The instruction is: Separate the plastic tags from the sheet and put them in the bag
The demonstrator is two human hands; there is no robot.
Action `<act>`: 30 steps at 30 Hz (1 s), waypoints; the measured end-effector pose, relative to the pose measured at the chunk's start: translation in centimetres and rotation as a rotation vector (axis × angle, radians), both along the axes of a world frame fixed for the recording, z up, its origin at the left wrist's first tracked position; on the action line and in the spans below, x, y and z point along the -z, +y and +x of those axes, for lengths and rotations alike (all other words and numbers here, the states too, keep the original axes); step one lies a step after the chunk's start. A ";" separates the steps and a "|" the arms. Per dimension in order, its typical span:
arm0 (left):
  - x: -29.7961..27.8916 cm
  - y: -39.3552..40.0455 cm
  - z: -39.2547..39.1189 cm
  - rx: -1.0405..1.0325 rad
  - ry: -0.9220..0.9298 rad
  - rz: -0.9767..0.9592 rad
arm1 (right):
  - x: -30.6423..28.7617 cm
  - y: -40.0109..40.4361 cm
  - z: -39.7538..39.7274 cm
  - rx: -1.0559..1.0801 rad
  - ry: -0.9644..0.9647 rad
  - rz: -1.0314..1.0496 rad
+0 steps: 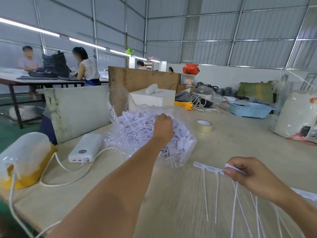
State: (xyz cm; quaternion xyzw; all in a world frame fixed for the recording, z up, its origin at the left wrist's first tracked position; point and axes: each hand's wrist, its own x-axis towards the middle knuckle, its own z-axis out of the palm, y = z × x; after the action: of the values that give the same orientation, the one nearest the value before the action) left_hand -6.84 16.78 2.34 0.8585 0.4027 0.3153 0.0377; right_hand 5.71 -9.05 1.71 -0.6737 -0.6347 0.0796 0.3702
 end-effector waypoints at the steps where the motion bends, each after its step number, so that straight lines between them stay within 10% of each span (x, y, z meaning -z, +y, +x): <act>1: 0.5 0.1 0.2 -0.004 0.128 0.029 | 0.0 0.1 0.0 0.003 -0.001 0.001; 13: -6.1 -11.9 -2.9 -0.102 0.880 -0.166 | 0.0 -0.3 -0.4 0.084 0.094 0.082; 18: -8.9 -18.8 -3.9 0.193 0.300 0.055 | 0.0 -0.8 0.3 0.199 0.174 0.111; 21: -8.0 -19.8 -1.4 0.429 -0.135 -0.249 | -0.2 -1.3 0.5 0.191 0.189 0.065; 30: 3.1 -17.4 4.5 0.442 -0.382 -0.885 | 0.7 -1.4 0.6 0.120 0.214 -0.024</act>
State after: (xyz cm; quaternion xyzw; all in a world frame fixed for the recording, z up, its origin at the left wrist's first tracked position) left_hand -2.36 -0.62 -0.79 0.7521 0.2926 0.2504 0.5348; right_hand 6.29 -10.49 1.05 -0.7025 -0.5492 0.1364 0.4316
